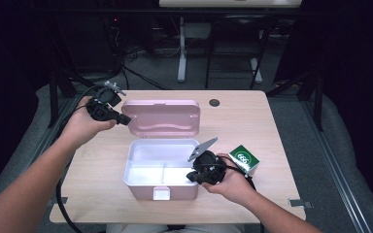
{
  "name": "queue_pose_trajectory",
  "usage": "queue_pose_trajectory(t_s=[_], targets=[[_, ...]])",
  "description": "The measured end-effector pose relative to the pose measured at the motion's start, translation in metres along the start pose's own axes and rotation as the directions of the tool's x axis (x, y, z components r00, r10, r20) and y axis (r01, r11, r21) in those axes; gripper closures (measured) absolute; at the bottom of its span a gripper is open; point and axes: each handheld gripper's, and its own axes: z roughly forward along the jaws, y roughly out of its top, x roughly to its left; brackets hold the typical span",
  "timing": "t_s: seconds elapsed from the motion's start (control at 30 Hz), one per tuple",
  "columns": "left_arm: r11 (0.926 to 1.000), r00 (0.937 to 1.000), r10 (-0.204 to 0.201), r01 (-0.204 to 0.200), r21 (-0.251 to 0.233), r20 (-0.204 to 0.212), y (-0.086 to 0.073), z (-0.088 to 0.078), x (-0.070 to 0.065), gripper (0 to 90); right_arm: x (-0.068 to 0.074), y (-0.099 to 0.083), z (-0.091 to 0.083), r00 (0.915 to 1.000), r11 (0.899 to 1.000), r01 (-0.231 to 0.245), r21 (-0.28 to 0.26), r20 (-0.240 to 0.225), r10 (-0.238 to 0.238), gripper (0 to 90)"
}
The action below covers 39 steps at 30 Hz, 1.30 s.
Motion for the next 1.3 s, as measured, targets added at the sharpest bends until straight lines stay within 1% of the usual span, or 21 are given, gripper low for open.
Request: queue_pose_trajectory(t_s=[0.2, 0.27, 0.43, 0.6, 0.63, 0.73, 0.83, 0.93, 1.0, 1.1, 1.17, 1.3], targets=[[0.9997, 0.9998, 0.001, -0.001, 0.023, -0.018, 0.002, 0.007, 0.001, 89.1, 0.0, 0.0, 0.001, 1.0, 1.0, -0.005, 0.004, -0.006, 0.005, 90.0], [0.9995, 0.9997, 0.003, -0.003, 0.031, -0.024, 0.003, 0.01, 0.002, 88.9, 0.0, 0.0, 0.003, 1.0, 1.0, 0.002, 0.007, -0.006, -0.002, 90.0], [0.9988, 0.9996, -0.011, 0.012, 0.047, -0.027, 0.0, 0.017, 0.007, 88.9, 0.002, 0.001, 0.007, 1.0, 1.0, 0.004, 0.024, -0.008, -0.004, 90.0], [0.9974, 0.9988, -0.027, 0.03, 0.066, -0.042, -0.004, 0.02, 0.014, 88.2, 0.001, 0.002, 0.008, 0.9999, 1.0, 0.001, 0.029, -0.01, -0.001, 90.0], [0.9962, 0.9982, -0.038, 0.042, 0.076, -0.047, -0.007, 0.022, 0.018, 88.1, 0.001, 0.002, 0.008, 0.9999, 1.0, 0.001, 0.03, -0.011, 0.0, 90.0], [0.995, 0.9978, -0.041, 0.046, 0.088, -0.053, -0.009, 0.024, 0.021, 87.6, 0.002, 0.002, 0.008, 0.9999, 0.999, -0.004, 0.033, -0.01, 0.004, 90.0], [0.9918, 0.9973, -0.039, 0.046, 0.119, -0.062, -0.013, 0.027, 0.023, 87.2, 0.003, 0.003, 0.008, 1.0, 0.999, -0.002, 0.04, -0.007, 0.003, 90.0], [0.9888, 0.9976, -0.038, 0.046, 0.142, -0.058, -0.018, 0.03, 0.025, 86.1, 0.003, 0.004, 0.008, 1.0, 0.999, -0.003, 0.044, -0.008, 0.003, 90.0], [0.9837, 0.998, -0.031, 0.04, 0.175, -0.055, -0.023, 0.033, 0.027, 84.7, 0.003, 0.004, 0.008, 0.9999, 0.999, -0.004, 0.045, -0.009, 0.004, 90.0], [0.9782, 0.9981, -0.034, 0.044, 0.203, -0.05, -0.031, 0.038, 0.03, 81.7, 0.002, 0.004, 0.008, 1.0, 0.999, -0.003, 0.046, -0.009, 0.003, 90.0], [0.975, 0.998, -0.033, 0.044, 0.218, -0.053, -0.037, 0.041, 0.032, 79.1, 0.002, 0.004, 0.008, 1.0, 0.999, -0.005, 0.047, -0.009, 0.005, 90.0], [0.9723, 0.9978, -0.043, 0.053, 0.228, -0.051, -0.048, 0.042, 0.034, 72.7, 0.003, 0.004, 0.008, 0.9999, 0.999, -0.006, 0.049, -0.01, 0.007, 90.0]])
